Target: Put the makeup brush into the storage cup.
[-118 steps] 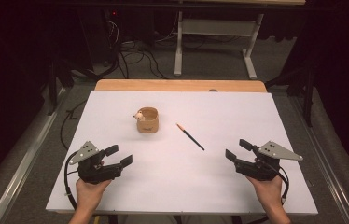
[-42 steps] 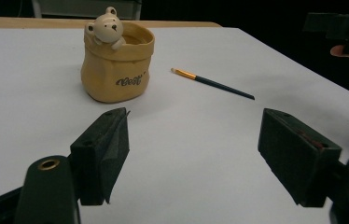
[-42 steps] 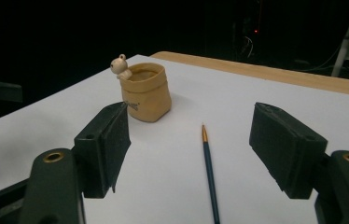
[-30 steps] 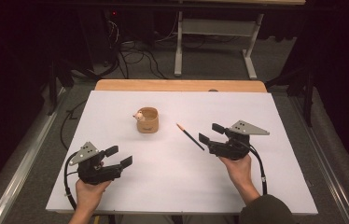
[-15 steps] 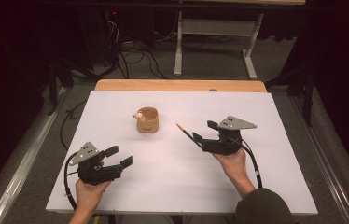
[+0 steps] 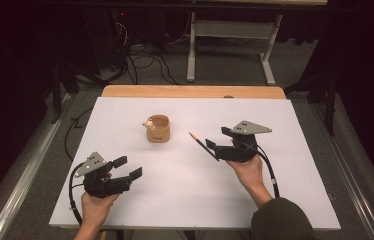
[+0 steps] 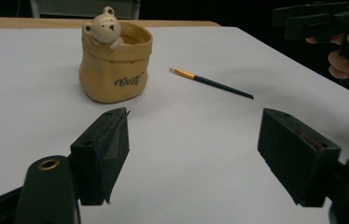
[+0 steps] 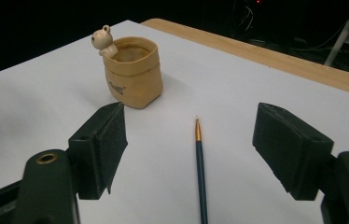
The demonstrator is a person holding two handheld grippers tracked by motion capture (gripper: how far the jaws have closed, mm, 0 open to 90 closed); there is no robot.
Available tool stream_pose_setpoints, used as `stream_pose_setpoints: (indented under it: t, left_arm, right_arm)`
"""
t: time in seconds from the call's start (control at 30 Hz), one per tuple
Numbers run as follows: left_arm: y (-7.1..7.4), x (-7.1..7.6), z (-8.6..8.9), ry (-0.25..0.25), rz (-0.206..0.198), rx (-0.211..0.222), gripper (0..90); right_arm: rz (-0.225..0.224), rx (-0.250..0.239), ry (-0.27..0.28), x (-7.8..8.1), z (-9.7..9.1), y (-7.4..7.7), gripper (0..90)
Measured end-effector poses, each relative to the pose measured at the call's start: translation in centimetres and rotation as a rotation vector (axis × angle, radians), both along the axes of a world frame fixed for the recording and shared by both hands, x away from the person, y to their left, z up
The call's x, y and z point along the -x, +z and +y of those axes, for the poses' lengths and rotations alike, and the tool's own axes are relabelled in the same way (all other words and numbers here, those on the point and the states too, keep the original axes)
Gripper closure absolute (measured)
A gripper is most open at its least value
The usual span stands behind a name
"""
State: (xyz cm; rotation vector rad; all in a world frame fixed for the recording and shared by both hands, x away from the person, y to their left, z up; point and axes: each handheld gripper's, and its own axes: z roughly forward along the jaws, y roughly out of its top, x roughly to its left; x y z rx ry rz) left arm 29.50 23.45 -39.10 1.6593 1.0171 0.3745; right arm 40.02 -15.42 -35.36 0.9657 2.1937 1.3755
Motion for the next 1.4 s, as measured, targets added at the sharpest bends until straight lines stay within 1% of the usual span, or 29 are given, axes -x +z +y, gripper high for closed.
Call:
stream_pose_setpoints:
  t: [0.1, 0.17, 0.37, 0.43, 0.6, 0.87, 1.1, 1.13, 1.3, 1.4]
  left_arm:
    - [0.0, 0.0, 0.0, 0.0, -0.001, -0.001, 25.2]
    - [0.0, 0.0, 0.1, 0.001, -0.001, 0.001, 25.2]
    - [0.0, 0.0, 0.0, 0.001, -0.002, -0.001, 25.2]
    - [0.0, 0.0, 0.0, -0.002, 0.001, -0.003, 25.2]
    - [0.0, 0.0, 0.0, -0.001, -0.001, 0.0, 25.2]
    - [0.0, 0.0, -0.1, -0.005, -0.002, -0.001, 25.3]
    - [0.0, 0.1, 0.0, -0.003, -0.003, 0.001, 25.3]
    - [0.1, 0.1, 0.0, -0.003, -0.004, 0.002, 25.3]
    - [0.0, 0.1, -0.1, -0.008, -0.002, 0.0, 25.3]
    - [0.1, 0.1, -0.1, -0.008, -0.003, 0.001, 25.4]
  right_arm:
    - [0.003, 0.01, 0.001, -0.3, 0.1, 0.0, 28.2]
    - [0.01, 0.01, -0.006, -0.4, 0.1, 0.0, 28.4]
    - [0.023, 0.018, -0.002, -0.8, 0.4, 0.1, 29.2]
    - [0.021, 0.026, 0.0, -1.0, 0.5, 0.2, 29.4]
    - [0.03, 0.022, -0.007, -1.5, 0.9, 0.4, 29.9]
    - [0.025, 0.026, 0.005, -2.3, 1.9, 0.6, 30.5]
    - [0.039, 0.055, 0.002, -3.1, 2.6, 0.6, 31.1]
    - [0.05, 0.058, -0.002, -3.1, 2.7, 0.7, 31.2]
    - [0.063, 0.082, 0.002, -3.7, 3.0, 0.8, 31.8]
    - [0.072, 0.093, -0.005, -4.0, 3.2, 1.0, 31.9]
